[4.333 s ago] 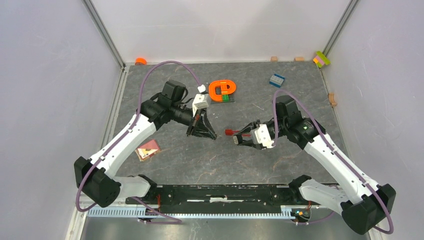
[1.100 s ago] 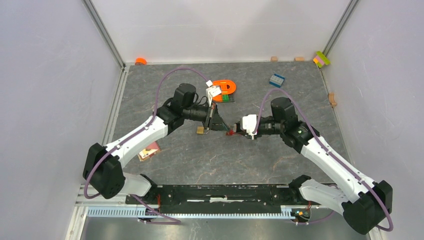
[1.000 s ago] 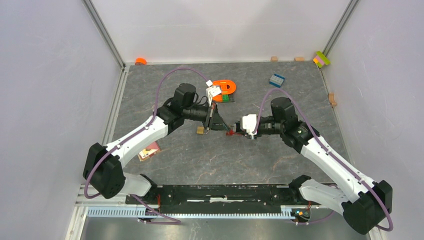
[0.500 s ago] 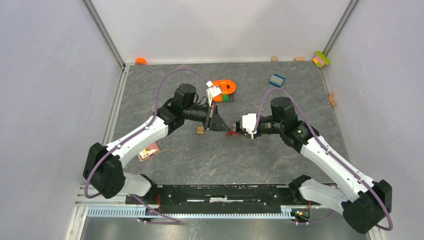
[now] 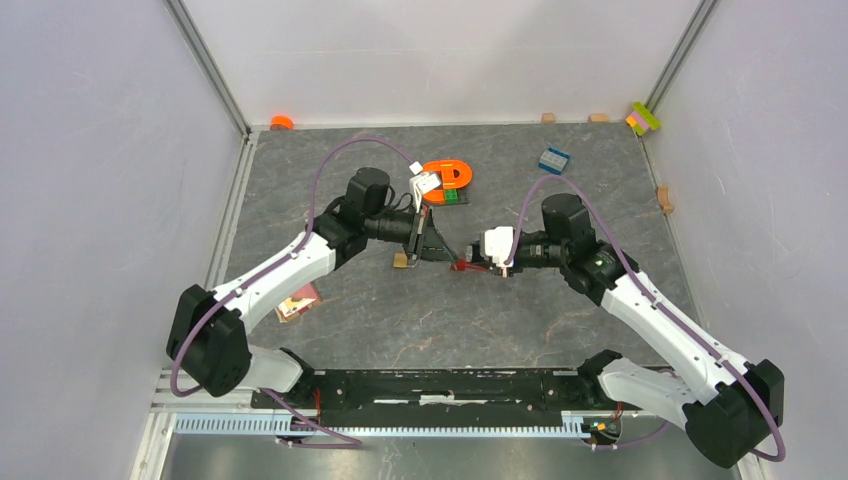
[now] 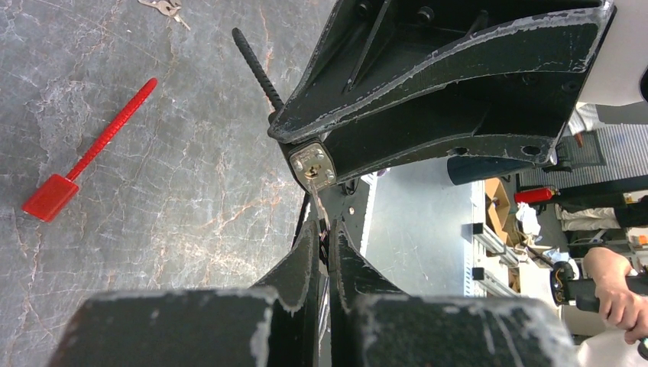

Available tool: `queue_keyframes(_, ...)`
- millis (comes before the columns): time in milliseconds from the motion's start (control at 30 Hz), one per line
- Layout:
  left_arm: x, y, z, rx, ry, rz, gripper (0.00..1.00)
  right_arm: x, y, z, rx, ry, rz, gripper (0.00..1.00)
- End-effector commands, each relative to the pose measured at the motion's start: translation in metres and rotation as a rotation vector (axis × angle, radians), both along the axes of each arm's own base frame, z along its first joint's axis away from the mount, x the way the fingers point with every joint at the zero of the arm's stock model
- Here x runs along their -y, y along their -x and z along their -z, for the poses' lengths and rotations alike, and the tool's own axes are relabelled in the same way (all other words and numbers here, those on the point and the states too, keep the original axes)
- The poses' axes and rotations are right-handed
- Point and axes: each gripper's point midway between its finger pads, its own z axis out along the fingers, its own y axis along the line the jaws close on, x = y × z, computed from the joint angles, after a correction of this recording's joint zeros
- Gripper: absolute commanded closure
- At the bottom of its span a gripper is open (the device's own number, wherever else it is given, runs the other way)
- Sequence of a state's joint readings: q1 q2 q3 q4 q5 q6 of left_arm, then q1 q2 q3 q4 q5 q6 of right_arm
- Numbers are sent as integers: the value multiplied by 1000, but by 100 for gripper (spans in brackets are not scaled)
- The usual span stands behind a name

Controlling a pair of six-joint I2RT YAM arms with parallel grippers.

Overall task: Unlock with the key
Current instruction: Unlock the lock.

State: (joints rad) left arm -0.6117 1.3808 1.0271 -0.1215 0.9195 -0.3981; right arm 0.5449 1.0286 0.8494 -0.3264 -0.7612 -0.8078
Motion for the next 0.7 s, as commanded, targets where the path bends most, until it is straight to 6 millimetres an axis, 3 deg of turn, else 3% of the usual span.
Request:
queue_keyframes(0,3,0,-8,-18,38,12,98,-5,-9,-34,72,-59,3,100)
queue_keyframes(667,5,-1,-7,-29,44,14,98,-7,-10,-34,65,-62,3,100)
